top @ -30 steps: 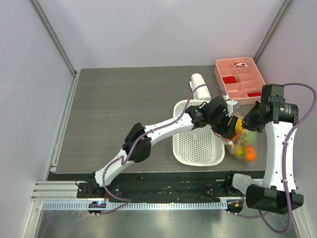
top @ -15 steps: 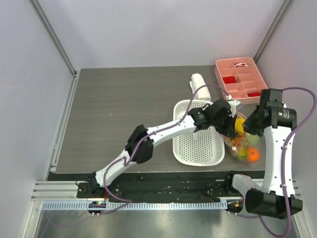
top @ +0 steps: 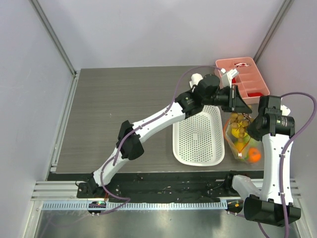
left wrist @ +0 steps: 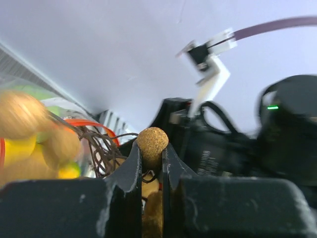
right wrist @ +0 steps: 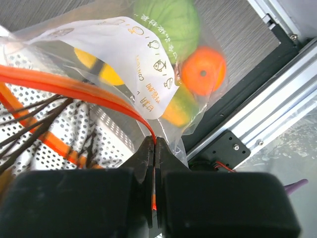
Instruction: Open the zip-top bag and remove the fake food
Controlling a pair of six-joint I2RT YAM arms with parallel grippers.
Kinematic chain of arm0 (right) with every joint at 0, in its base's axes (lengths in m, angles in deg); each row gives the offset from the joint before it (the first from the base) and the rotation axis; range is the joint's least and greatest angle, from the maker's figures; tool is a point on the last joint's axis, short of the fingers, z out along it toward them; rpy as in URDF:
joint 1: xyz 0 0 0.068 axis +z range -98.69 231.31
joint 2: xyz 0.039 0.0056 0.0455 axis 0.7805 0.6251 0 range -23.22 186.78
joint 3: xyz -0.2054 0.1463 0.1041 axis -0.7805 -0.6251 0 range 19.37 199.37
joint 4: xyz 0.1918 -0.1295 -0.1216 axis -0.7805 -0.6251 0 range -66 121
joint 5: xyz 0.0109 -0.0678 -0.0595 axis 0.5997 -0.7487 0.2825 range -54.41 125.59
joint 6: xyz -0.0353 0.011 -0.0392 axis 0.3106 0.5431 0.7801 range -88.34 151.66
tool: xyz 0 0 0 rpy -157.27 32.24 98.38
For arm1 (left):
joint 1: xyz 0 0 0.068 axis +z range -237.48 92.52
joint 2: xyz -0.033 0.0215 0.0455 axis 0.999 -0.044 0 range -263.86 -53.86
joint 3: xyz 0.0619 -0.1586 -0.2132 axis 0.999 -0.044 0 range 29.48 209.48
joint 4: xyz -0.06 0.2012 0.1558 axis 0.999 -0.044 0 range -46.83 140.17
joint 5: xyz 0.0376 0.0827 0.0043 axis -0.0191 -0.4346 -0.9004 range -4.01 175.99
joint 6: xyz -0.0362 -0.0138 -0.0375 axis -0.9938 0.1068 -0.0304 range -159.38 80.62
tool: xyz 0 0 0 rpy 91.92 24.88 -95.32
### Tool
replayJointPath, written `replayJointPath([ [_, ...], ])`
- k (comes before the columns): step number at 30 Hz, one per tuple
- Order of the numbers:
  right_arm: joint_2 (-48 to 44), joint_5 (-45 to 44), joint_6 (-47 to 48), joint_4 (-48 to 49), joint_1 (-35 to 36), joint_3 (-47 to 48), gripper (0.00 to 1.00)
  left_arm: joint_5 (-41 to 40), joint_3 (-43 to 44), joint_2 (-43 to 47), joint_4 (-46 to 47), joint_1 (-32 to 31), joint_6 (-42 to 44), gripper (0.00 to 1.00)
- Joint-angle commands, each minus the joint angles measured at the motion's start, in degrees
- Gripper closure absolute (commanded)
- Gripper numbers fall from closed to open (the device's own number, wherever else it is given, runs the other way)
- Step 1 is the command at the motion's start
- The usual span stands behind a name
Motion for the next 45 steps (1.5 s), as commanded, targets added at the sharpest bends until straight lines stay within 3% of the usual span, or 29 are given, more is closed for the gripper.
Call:
replayJointPath([
  [1,-0.49,-3.65,0.93,0.77,-0.23,1.95,0.99,4.07,1.64,7.61,4.21,1.27,-4.27,1.00],
  [5,0.65,-4.00,1.11,0.25,-0.23,3.35,0.99,5.74,-3.88,14.27,0.52,3.55,-1.83,1.00],
  [7,1.45,-4.44,1.81,-1.06,-0.23,4.23,0.99,6.27,-10.64,17.88,-3.77,5.57,1.34,1.00],
  [12,3.47,-1.12,1.64,-2.57,-0.32,7.83,0.99,1.63,-22.78,27.11,-17.31,8.65,17.66,1.00],
  [15,4.08,2.14,1.38,-3.01,-0.32,8.89,0.99,-1.10,-27.79,27.92,-23.13,9.71,21.99,1.00],
  [20,4.00,3.56,2.68,-3.10,-0.32,9.68,0.99,-5.05,-41.30,28.62,-20.51,9.71,24.82,1.00],
  [23,3.74,3.55,3.83,-3.45,-0.32,9.51,0.99,-5.85,-47.30,27.92,-13.74,9.71,24.65,1.00],
  [27,2.95,3.82,4.62,-4.15,-0.32,9.33,0.99,-7.78,-47.50,24.32,-12.50,9.62,25.96,0.97],
  [30,2.68,3.74,5.15,-4.33,-0.32,8.63,0.99,-11.47,-46.10,24.31,-13.55,9.53,27.11,0.66],
  [31,2.59,3.73,5.24,-4.24,-0.32,8.45,0.99,-12.35,-45.57,24.84,-14.69,9.53,27.28,0.32],
  [33,2.50,3.47,5.42,-4.07,-0.23,8.45,0.99,-14.98,-44.42,27.21,-14.78,9.18,28.16,0.16],
  [34,2.42,3.55,5.50,-3.98,-0.32,8.28,0.99,-15.60,-42.24,27.91,-15.66,9.01,28.51,0.14],
  [35,2.50,3.64,5.68,-3.97,-0.32,8.28,0.99,-15.70,-40.57,28.01,-16.45,8.92,28.69,0.14],
  [38,3.21,3.91,5.68,-3.62,-0.32,8.28,0.99,-13.60,-34.85,27.66,-15.42,8.30,27.38,0.29],
  [39,3.56,4.34,5.68,-3.54,-0.32,8.28,0.99,-12.46,-34.32,27.66,-13.57,7.95,25.20,0.43],
  [41,3.91,4.61,5.77,-3.71,-0.32,8.80,0.99,-8.24,-35.35,27.66,-3.70,6.72,21.85,0.54],
  [45,4.26,5.40,5.94,-3.71,-0.32,9.24,0.99,-3.92,-36.61,25.47,9.63,3.91,17.88,0.66],
])
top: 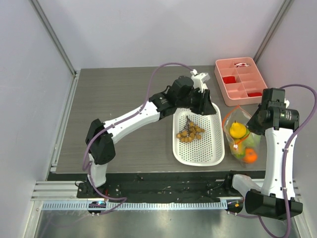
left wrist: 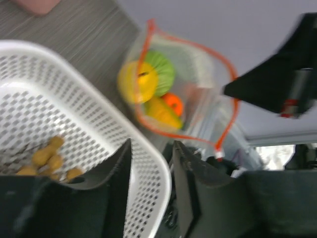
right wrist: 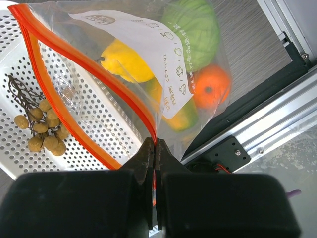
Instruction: Open the zip-top bag and remove the fake food
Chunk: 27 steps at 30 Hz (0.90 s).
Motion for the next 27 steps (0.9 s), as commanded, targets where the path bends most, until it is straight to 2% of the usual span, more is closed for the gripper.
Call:
replayJointPath([
  [1,0.26,1.07,0.89,-2.09,-0.25,1.79,0.99,6.15,1.91,-2.70,15.81,-4.15,-3.54,0.69],
  [5,-0.09,2.21,0.81,-1.92,-0.25,1.35,0.99,7.38,9.56,-9.83,15.64,-6.35,-2.83,0.74],
  [11,-0.26,2.83,0.46,-2.01,-0.25,1.09,0.99,6.34,17.04,-18.18,15.29,-7.68,-2.84,0.75],
  [20,-0.35,3.18,0.54,-2.45,-0.25,1.35,0.99,-5.88,23.01,-24.78,6.51,-8.03,-1.78,0.73],
  [22,-0.27,3.27,0.54,-2.45,-0.25,1.17,0.99,-9.02,24.33,-26.28,6.23,-8.47,-1.87,0.69],
  [27,-0.09,3.71,0.72,-2.44,-0.25,1.26,0.99,-15.63,26.18,-28.74,5.88,-9.52,-1.69,0.67],
])
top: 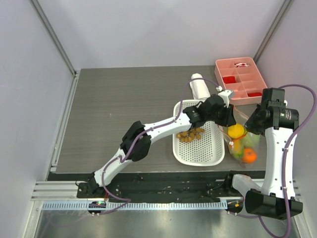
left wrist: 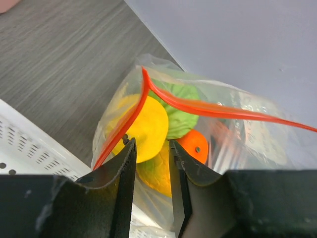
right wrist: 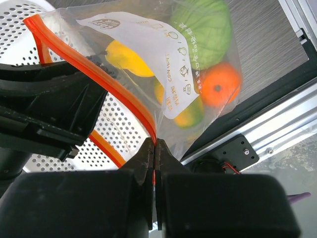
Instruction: Open the zip-top bag and remove the fake food
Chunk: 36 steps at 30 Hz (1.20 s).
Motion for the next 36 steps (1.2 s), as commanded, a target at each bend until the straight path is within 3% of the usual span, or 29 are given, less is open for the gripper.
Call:
replayJointPath([
  [1,-0.37,0.54,0.67,-2.36,-0.27,1.26,0.99,-9.32,3.10,-1.16,-0.28,-1.22,0.38,0.67],
  [7,-0.55,0.37,0.76,-2.36,-0.27,1.08,0.99,-10.73,5.82,-2.04,-3.88,-1.48,2.66,0.69],
  [9,-0.64,0.37,0.76,-2.27,-0.27,1.08,0.99,-13.53,5.48,-1.43,-4.67,-2.10,3.89,0.55],
  [11,-0.64,0.37,0.85,-2.36,-0.27,1.17,0.99,-14.78,4.78,-0.90,-3.89,-2.62,5.74,0.35],
  [12,-0.55,0.37,0.85,-2.44,-0.27,1.43,0.99,-14.87,4.77,-1.07,-3.71,-2.71,6.27,0.34],
  [20,-1.25,-0.07,0.24,-2.89,-0.27,2.58,0.99,-14.44,8.73,-4.68,-8.55,-2.80,5.93,0.51],
  [24,-1.69,0.19,-0.20,-2.18,-0.27,4.06,0.99,-12.06,9.08,-4.07,-8.20,-2.98,3.82,0.53],
  [28,-3.00,-1.13,0.06,-1.40,-0.27,6.97,0.99,-4.86,7.94,-2.22,-6.00,-2.98,5.39,0.29],
  [33,-4.15,0.89,-0.02,0.63,-0.27,8.38,0.99,1.03,8.20,-4.41,-6.26,-2.98,9.08,0.23],
  [36,-4.77,4.05,-0.64,2.12,-0.27,7.24,0.99,1.13,9.69,-7.75,-6.17,-3.33,10.48,0.13],
])
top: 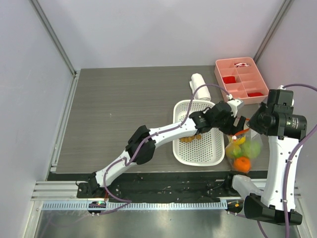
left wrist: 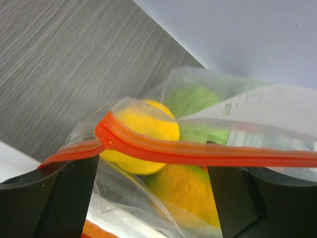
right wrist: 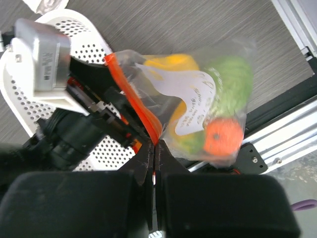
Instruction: Open the zip-top bag and remove the fake food
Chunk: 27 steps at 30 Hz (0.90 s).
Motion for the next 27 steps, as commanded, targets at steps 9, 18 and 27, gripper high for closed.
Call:
replayJointPath([
  [9,-1.80,-3.17,1.46,0.30,-0.27,-2.22,0.99,6.14,2.21,-0.84,-0.34,-0.98,4.63,0.33],
  [18,1.63,-11.01,1.64,2.66,-0.01,-1.00,0.99,11.18,1.69,6.10,6.77,1.14,-12.66,0.25],
  [27,5.67,-10.48,2.52,3.46,0.17,5.59,0.99,18.30,4.24,9.35,12.76,3.77,-26.15,0.22],
])
